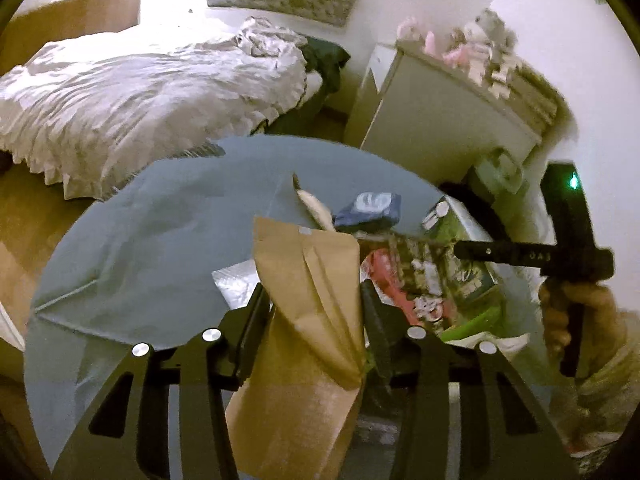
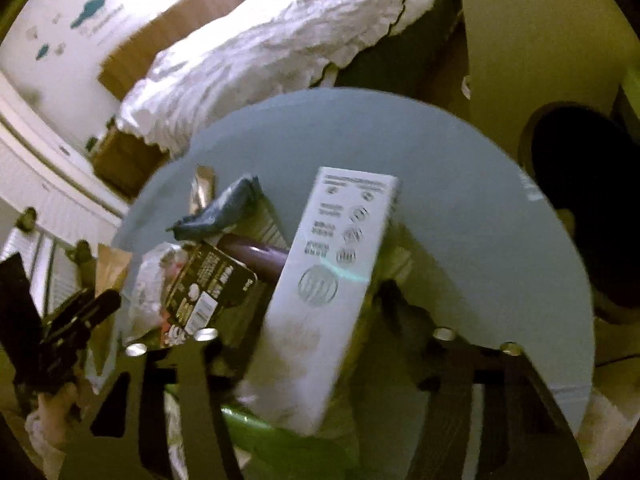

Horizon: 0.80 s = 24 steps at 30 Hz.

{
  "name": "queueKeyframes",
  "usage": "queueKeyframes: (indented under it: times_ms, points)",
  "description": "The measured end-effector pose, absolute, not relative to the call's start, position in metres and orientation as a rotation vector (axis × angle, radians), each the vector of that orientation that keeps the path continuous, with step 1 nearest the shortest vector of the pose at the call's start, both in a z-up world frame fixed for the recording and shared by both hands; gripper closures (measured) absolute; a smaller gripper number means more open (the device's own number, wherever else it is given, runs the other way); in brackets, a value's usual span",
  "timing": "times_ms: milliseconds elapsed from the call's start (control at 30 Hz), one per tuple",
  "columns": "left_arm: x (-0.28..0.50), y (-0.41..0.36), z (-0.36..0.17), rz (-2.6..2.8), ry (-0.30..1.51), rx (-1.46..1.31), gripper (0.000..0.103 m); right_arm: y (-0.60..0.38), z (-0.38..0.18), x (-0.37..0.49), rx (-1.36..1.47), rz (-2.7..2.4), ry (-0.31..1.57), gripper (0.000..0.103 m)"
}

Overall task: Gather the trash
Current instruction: 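Grasp the brown paper bag with the left tool while the right tool grasps the white milk carton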

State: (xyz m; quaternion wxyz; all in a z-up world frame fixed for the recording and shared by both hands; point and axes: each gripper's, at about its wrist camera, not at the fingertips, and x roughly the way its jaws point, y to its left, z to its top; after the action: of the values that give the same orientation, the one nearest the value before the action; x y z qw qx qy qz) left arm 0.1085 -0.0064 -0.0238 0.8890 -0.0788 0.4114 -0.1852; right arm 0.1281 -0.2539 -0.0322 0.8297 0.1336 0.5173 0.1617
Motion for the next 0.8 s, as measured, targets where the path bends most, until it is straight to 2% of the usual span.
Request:
queueKeyframes:
  times_ms: [200,500,633,800]
  points:
    - [0.104,-0.019,0.022,-0.425,0.764,-0.186,0.057,-0.311,-0.006,0.110,0.500,0.480,0.922,0.059]
    - [0.142,-0.112,0.073,-0.571,0.687,-0.154,0.057,-0.399,0.043,0.093,0.508,0.394,0.568,0.059]
    - [0.165,-0.163,0.078,-0.643,0.675,-0.137,0.057,-0.464,0.048,0.090,0.545,0.271,0.453,0.059]
    - [0.201,-0.237,0.068,-0.731,0.724,-0.127,0.057,-0.530,0.030,0.105,0.607,0.143,0.419,0.059]
